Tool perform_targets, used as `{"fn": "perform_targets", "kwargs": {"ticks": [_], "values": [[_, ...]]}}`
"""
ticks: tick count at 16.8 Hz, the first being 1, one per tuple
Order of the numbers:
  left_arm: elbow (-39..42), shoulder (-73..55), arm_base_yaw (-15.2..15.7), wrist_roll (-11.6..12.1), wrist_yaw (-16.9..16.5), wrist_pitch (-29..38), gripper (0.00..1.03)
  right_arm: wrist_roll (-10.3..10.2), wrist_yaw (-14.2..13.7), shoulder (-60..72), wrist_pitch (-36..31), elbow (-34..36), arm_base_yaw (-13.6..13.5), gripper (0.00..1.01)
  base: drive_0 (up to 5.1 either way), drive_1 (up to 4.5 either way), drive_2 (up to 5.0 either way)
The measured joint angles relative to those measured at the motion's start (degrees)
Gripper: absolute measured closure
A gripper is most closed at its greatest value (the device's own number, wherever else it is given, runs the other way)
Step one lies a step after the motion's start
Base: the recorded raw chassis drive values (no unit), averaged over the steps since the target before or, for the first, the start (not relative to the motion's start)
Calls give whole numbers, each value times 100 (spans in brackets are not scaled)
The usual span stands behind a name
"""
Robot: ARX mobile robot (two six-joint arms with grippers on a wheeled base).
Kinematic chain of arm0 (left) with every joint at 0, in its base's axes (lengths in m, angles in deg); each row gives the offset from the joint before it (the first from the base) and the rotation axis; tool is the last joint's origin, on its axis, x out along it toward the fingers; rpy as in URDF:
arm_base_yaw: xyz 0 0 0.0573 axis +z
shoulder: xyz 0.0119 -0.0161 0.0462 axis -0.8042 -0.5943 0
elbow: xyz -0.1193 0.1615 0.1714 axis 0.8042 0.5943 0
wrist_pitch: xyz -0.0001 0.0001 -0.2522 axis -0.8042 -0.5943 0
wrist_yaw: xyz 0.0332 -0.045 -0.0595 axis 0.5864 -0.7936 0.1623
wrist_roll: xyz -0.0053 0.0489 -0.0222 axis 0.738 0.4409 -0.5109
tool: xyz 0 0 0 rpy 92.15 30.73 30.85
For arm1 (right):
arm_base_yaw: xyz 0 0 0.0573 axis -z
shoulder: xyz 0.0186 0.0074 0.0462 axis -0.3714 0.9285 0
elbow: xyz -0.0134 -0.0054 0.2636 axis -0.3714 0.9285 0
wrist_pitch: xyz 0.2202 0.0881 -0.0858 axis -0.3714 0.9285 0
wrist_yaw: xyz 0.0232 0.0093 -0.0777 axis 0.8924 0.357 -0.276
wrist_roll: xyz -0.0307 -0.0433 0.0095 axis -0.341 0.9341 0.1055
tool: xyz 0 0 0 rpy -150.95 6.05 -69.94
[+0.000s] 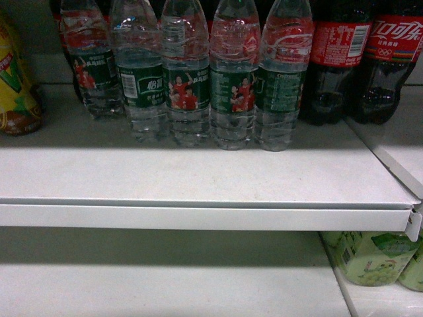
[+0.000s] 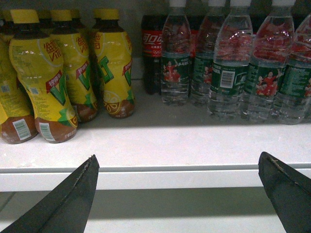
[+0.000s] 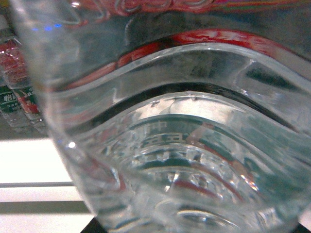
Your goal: Move water from second to third shelf
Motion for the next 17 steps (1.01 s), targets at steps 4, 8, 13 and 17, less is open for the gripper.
{"fn": "perform_targets", "kwargs": {"ticks": [4, 8, 13, 17], "values": [[0, 0, 0, 0, 0, 0, 5, -13, 0, 0, 0, 0, 0, 62, 0, 0, 0], [0, 0, 0, 0, 0, 0, 5, -13, 0, 0, 0, 0, 0, 62, 0, 0, 0], [0, 0, 0, 0, 0, -9, 5, -13, 0, 0, 7, 15, 0, 62, 0, 0, 0], [0, 0, 0, 0, 0, -20, 5, -13, 0, 0, 31, 46, 0, 62, 0, 0, 0]]}}
